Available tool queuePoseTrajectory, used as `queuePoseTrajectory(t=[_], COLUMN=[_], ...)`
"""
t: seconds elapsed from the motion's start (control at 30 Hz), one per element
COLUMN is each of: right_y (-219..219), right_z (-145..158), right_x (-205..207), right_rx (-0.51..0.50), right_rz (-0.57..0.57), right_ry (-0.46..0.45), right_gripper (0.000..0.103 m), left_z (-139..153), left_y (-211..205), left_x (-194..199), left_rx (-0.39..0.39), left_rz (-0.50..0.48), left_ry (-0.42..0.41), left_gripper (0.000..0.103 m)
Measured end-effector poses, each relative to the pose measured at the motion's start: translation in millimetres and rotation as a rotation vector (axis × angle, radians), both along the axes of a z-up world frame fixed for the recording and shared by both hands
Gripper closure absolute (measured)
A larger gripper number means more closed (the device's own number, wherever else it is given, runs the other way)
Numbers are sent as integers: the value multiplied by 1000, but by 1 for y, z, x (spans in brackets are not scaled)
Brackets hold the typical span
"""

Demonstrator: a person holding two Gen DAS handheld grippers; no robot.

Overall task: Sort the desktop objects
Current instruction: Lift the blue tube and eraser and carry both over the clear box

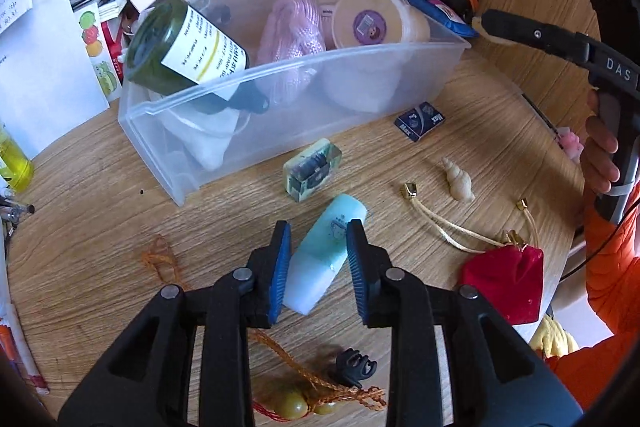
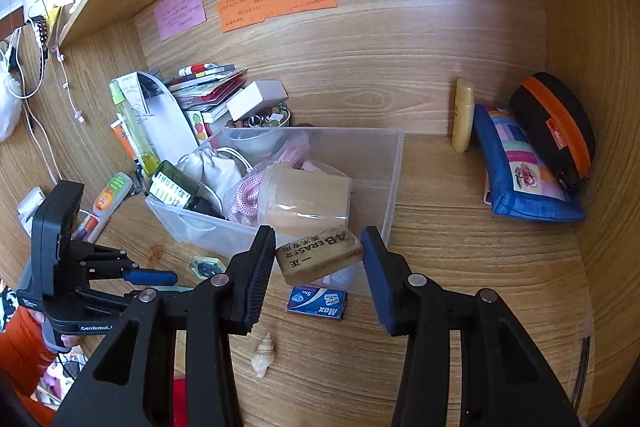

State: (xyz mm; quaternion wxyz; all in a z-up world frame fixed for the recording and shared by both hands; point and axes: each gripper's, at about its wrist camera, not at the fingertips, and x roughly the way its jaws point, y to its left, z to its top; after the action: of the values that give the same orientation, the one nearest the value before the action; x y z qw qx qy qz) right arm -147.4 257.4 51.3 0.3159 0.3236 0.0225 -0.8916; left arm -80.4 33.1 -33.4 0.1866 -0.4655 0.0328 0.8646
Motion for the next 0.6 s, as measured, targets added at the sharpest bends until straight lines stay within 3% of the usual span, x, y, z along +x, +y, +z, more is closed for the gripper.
queuePoseTrajectory(t=[0.27,0.37,0.6], right_y=[-4,-8,-34], right_z=[8,12,24], right_x=[-11,-17,-27], right_rx=[12,4,-3], right_rz=[-11,-3,52], right_ry=[12,10,18], right_gripper=[62,62,62], left_z=[-8,-8,-1], left_y=[14,17,5], left_x=[4,6,9], left_rx=[-68,-84,-5], left_rz=[-32,-23,2], left_ry=[14,33,29], left_gripper=[71,79,79])
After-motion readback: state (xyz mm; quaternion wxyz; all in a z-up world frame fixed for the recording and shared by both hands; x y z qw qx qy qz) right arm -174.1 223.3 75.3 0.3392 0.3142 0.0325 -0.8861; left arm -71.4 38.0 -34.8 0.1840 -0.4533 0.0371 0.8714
